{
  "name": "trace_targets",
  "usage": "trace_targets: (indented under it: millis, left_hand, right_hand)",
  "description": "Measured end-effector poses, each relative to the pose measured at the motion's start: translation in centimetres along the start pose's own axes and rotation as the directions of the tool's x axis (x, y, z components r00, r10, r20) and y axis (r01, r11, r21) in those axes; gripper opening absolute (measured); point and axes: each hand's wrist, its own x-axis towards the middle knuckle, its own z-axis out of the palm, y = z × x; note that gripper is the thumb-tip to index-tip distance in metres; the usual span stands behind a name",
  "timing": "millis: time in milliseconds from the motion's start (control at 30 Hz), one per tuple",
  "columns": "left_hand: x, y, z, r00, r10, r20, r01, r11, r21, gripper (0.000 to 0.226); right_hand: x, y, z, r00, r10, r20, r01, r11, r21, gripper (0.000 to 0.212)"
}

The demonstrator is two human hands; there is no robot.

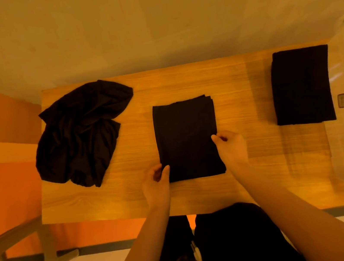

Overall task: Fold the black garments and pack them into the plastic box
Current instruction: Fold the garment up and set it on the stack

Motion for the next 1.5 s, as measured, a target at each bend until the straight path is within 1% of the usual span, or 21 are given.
trace_targets:
  millis: [100, 167, 233, 267, 300, 367, 400, 433, 500, 667, 733, 800, 867, 900, 967, 1033, 1067, 1133, 1267, 1367, 1500]
  left_hand:
    - [0.2, -0.3, -0.1, 1.0, 0.007, 0.015, -0.008, 0.998, 0.056, 0.021]
    - [0.3, -0.7, -0.4, 0.999, 0.028, 0.025, -0.031, 0.993, 0.117, 0.02]
    - [0.0, -0.7, -0.9, 0.99, 0.137, 0.026, -0.139, 0.954, 0.264, 0.025]
    - [0.0, -0.9, -1.2, 0.952, 0.298, 0.062, -0.297, 0.863, 0.409, 0.031]
    - [0.2, -1.2, -1.4, 0.862, 0.478, 0.165, -0.485, 0.69, 0.537, 0.041]
    - [0.7, -1.7, -1.5, 0.646, 0.616, 0.451, -0.716, 0.283, 0.638, 0.067]
    - [1.0, -1.8, -1.4, 0.594, 0.586, 0.551, -0.753, 0.162, 0.638, 0.078]
    - [1.4, -1.6, -1.3, 0.568, 0.547, 0.615, -0.773, 0.098, 0.626, 0.084]
    - [2.1, -1.1, -1.4, 0.535, 0.494, 0.685, -0.803, 0.044, 0.595, 0.081]
    - [3.0, -0.6, -2.4, 0.418, 0.547, 0.725, -0.846, -0.056, 0.53, 0.06]
    - [3.1, -0.6, -2.7, 0.397, 0.548, 0.736, -0.865, -0.044, 0.499, 0.058]
    - [3.3, -0.4, -2.9, 0.406, 0.544, 0.735, -0.873, -0.006, 0.487, 0.057]
    - [3.4, -0.3, -2.9, 0.457, 0.54, 0.707, -0.866, 0.087, 0.493, 0.05]
    - [3.2, 0.0, -2.8, 0.499, 0.536, 0.681, -0.856, 0.181, 0.485, 0.044]
    - [2.5, 1.5, -2.6, 0.646, 0.496, 0.58, -0.758, 0.51, 0.408, 0.03]
    - [1.7, 3.6, -2.1, 0.796, 0.346, 0.497, -0.508, 0.828, 0.237, 0.022]
    - [1.6, 4.6, -1.9, 0.842, 0.266, 0.469, -0.362, 0.924, 0.127, 0.021]
    - [2.0, 6.2, -1.2, 0.889, 0.206, 0.409, -0.216, 0.976, -0.023, 0.015]
    - [4.1, 7.7, 0.7, 0.949, 0.156, 0.274, -0.151, 0.988, -0.039, 0.025]
    - [5.2, 7.6, 1.4, 0.953, 0.042, 0.301, -0.01, 0.994, -0.108, 0.024]
    - [5.5, 6.7, 2.3, 0.952, 0.059, 0.3, -0.046, 0.998, -0.048, 0.033]
  right_hand:
    - [0.3, 0.1, -0.8, 0.994, -0.085, 0.074, 0.104, 0.942, -0.32, 0.021]
    - [0.0, 0.3, -1.5, 0.958, -0.285, 0.039, 0.266, 0.826, -0.497, 0.018]
    - [-0.7, 0.8, -1.8, 0.794, -0.602, 0.087, 0.557, 0.664, -0.499, 0.01]
    - [-1.0, 1.4, -1.8, 0.673, -0.725, 0.147, 0.682, 0.532, -0.502, 0.018]
    - [-1.3, 2.2, -1.8, 0.578, -0.778, 0.246, 0.757, 0.398, -0.519, 0.034]
    - [-1.5, 4.4, -1.8, 0.518, -0.711, 0.475, 0.8, 0.205, -0.564, 0.069]
    - [-1.4, 5.4, -1.8, 0.52, -0.655, 0.549, 0.799, 0.144, -0.584, 0.082]
    - [-1.3, 6.3, -2.0, 0.516, -0.624, 0.587, 0.797, 0.1, -0.595, 0.086]
    - [-1.0, 7.2, -2.5, 0.49, -0.634, 0.598, 0.809, 0.076, -0.582, 0.073]
    - [-0.2, 6.4, -2.7, 0.413, -0.748, 0.52, 0.849, 0.111, -0.516, 0.046]
    - [0.0, 5.6, -3.1, 0.401, -0.771, 0.494, 0.879, 0.172, -0.444, 0.029]
    - [0.3, 4.7, -3.8, 0.429, -0.752, 0.5, 0.894, 0.275, -0.353, 0.031]
    - [0.1, 3.2, -4.4, 0.519, -0.712, 0.473, 0.854, 0.46, -0.245, 0.033]
    - [-0.2, 2.3, -4.8, 0.594, -0.66, 0.459, 0.793, 0.574, -0.202, 0.032]
    - [-0.2, 0.8, -5.2, 0.718, -0.553, 0.422, 0.648, 0.753, -0.114, 0.023]
    - [0.4, -0.6, -5.3, 0.81, -0.457, 0.368, 0.484, 0.875, 0.023, 0.013]
    - [0.9, -1.2, -5.2, 0.844, -0.42, 0.334, 0.41, 0.906, 0.104, 0.013]
    - [2.1, -2.2, -4.8, 0.882, -0.376, 0.285, 0.329, 0.923, 0.199, 0.015]
    - [4.3, -3.9, -3.6, 0.877, -0.315, 0.363, 0.206, 0.929, 0.309, 0.009]
    - [5.9, -4.0, -2.7, 0.881, -0.262, 0.395, 0.151, 0.945, 0.291, 0.02]
    - [6.3, -3.8, -1.3, 0.928, -0.327, 0.181, 0.316, 0.945, 0.085, 0.026]
